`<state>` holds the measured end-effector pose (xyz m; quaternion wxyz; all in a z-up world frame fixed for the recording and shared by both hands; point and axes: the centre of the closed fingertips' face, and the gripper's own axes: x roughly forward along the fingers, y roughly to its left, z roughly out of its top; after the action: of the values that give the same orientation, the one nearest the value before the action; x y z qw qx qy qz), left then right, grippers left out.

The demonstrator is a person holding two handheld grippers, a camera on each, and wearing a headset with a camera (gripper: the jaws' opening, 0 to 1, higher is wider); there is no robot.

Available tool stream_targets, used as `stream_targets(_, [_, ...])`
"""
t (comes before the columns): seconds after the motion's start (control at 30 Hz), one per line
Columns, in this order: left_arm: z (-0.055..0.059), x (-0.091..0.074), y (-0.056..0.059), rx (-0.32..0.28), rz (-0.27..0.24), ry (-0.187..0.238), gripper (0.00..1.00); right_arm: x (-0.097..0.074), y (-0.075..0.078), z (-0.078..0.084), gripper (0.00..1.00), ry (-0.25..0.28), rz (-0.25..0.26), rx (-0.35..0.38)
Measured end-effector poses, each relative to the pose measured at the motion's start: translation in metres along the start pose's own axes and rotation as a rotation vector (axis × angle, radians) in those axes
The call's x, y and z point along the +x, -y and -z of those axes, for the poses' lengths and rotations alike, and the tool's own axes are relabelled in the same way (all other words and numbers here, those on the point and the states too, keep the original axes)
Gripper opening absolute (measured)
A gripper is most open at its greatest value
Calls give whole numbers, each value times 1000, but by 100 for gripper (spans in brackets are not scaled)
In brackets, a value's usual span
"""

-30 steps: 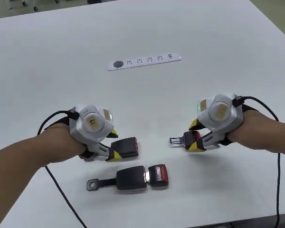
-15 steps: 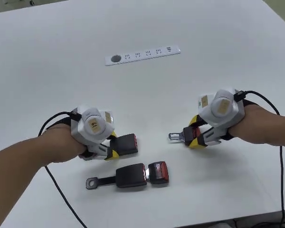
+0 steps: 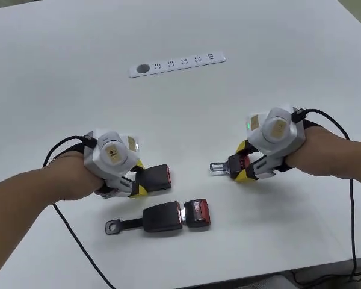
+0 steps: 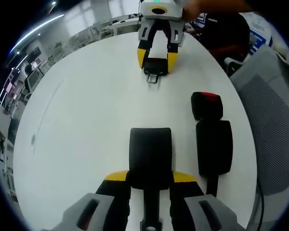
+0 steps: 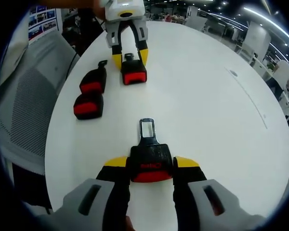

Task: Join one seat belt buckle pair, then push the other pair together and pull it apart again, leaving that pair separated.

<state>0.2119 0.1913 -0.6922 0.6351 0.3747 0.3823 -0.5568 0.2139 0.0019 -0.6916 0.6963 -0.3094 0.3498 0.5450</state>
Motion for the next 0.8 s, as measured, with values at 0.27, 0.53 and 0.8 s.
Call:
stream_targets(0.27, [0, -1, 0, 19, -1, -3, 31, 0, 0, 0, 33, 9, 6, 1])
stream_targets(0.53, [-2, -1, 2, 15, 15, -6, 31, -2, -1, -1, 33, -1, 1, 1])
stream_targets(0.8, [0, 0, 0, 25, 14, -5, 31, 9, -4, -19, 33, 0, 33, -25])
